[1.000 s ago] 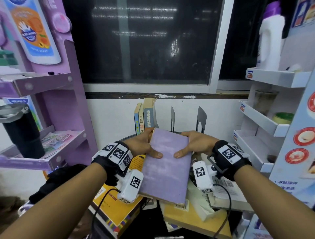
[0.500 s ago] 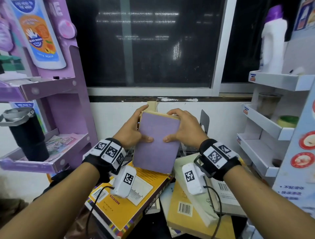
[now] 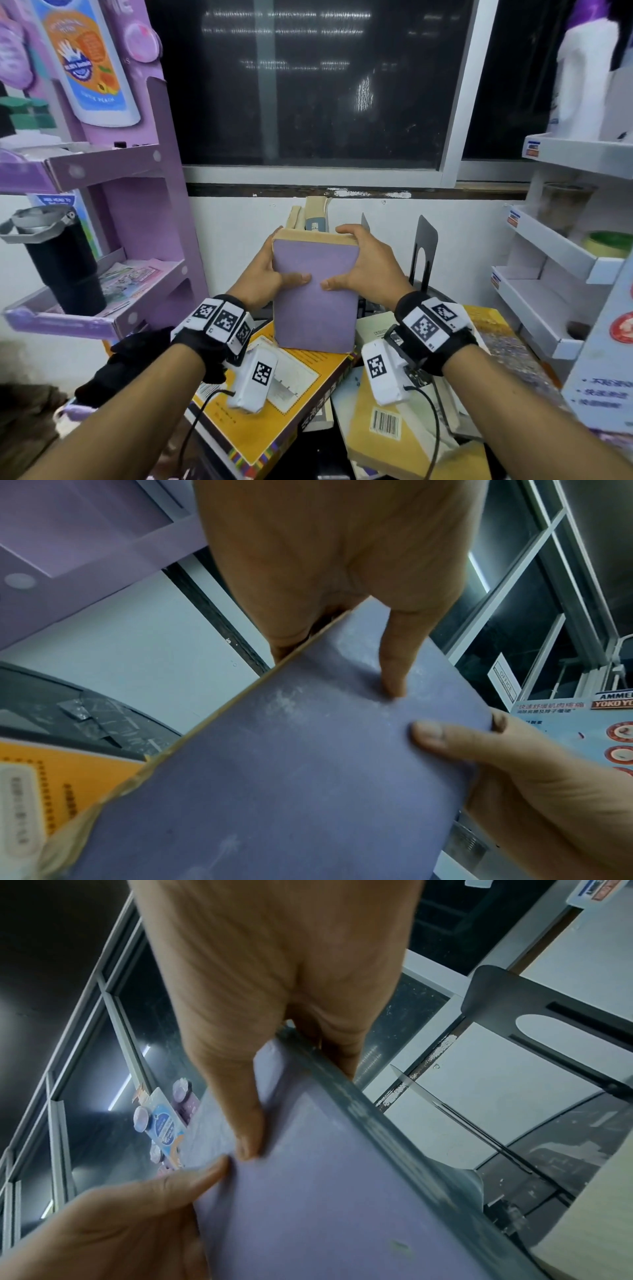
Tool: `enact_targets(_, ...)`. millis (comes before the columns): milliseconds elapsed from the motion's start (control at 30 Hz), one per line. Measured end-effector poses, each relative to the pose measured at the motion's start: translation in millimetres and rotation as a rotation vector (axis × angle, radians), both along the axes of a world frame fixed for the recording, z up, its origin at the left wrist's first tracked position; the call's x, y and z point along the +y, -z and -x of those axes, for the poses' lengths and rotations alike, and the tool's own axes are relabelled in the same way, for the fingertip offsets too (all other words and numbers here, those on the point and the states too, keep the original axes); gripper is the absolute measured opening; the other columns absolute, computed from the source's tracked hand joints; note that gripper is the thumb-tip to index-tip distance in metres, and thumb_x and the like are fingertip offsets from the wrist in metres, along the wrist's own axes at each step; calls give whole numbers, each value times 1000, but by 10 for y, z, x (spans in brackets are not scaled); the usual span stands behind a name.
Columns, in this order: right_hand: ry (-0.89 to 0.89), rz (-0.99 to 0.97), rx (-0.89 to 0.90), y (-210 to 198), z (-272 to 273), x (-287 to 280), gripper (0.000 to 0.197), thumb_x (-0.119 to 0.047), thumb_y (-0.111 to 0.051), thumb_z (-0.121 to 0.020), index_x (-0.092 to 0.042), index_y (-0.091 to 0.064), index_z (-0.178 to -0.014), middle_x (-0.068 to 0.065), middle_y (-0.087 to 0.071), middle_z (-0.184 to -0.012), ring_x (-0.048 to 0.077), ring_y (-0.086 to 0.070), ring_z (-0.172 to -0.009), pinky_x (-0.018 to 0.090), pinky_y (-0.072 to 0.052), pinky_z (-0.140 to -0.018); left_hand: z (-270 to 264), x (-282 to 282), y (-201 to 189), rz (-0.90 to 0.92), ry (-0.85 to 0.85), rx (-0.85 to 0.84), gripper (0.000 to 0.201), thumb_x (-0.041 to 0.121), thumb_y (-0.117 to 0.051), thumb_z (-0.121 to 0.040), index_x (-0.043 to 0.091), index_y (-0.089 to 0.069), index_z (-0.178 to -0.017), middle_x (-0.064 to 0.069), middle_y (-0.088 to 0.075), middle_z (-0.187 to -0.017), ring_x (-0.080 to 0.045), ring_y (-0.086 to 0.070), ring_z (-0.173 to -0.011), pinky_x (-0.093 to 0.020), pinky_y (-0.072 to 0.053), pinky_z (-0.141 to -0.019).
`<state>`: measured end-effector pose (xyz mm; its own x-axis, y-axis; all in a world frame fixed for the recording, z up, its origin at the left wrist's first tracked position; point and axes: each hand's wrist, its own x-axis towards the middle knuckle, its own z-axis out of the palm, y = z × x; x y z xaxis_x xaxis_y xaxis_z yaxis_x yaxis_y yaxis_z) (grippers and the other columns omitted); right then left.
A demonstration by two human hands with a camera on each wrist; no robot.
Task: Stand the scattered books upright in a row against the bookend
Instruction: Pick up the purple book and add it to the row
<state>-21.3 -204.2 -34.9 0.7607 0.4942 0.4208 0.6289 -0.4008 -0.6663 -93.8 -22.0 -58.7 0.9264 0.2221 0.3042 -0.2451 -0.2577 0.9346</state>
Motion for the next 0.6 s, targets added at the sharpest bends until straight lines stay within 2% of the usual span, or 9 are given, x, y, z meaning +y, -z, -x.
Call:
enact_targets(67,-27,-40,50,0,-12,-15,81,-20,-89,-62,-23,-48,-132,-5,-56,-114,17,-58,-105,33,-52,-90,-14,-33,31,61,11,-32,77,-2,-68,-82,32,-30,-139,14,-56,-121,8,-61,-99,-16,-54,-71)
enact_targets(133,-58,-64,95,-5,-27,-34,75,-17,-86,-66,-23,-48,-130,-4,-58,-111,17,-61,-100,34,-55,-86,-30,-34,68,90,9,-56,76,-3,-64,-84,29,-27,-142,14,-56,-122,12,-62,-94,-14,-53,-70)
enact_targets(233,-88,-94,131,-7,-53,-63,74,-18,-88,-65,-25,-48,-127,-7,-59,-105,15,-63,-94,34,-57,-82,-26,-14,111,96,-17,-65,82,1,-66,-84,24,-23,-150,9,-54,-128,4,-59,-106,-17,-54,-75)
enact_targets(300,-102,-102,150,-11,-75,-72,71,-19,-90,-63,-25,-51,-123,-7,-61,-104,15,-64,-94,36,-57,-83,-23,2,130,84,-33,-66,79,4,-67,-84,23,-26,-149,4,-54,-132,-7,-57,-115,-19,-55,-79)
enact_targets(400,-147,-65,173,-33,-112,-69,65,-21,-89,-64,-27,-55,-119,-3,-65,-106,17,-65,-96,41,-57,-86,-17,14,142,56,-38,-69,75,6,-67,-84,21,-30,-147,0,-54,-135,-14,-56,-118,-21,-55,-83)
enact_targets(467,-176,-31,169,-55,-129,-64,65,-22,-88,-65,-28,-56,-121,-3,-66,-108,17,-65,-97,42,-56,-87,-14,24,133,46,-17,-68,77,6,-66,-85,22,-26,-149,3,-53,-134,-9,-57,-117,-21,-55,-83)
enact_targets(533,-197,-5,162,-74,-130,-63,65,-22,-88,-66,-29,-57,-123,-4,-67,-110,17,-66,-98,41,-57,-86,-11,37,116,41,17,-59,81,2,-63,-86,25,-20,-150,11,-52,-132,5,-57,-110,-17,-53,-79)
enact_targets(600,-211,7,160,-92,-122,-62,66,-23,-88,-65,-30,-57,-123,-5,-67,-110,16,-66,-98,41,-57,-86,-13,59,94,42,57,-47,84,0,-61,-87,27,-14,-151,9,-49,-135,7,-56,-108,-16,-52,-78)
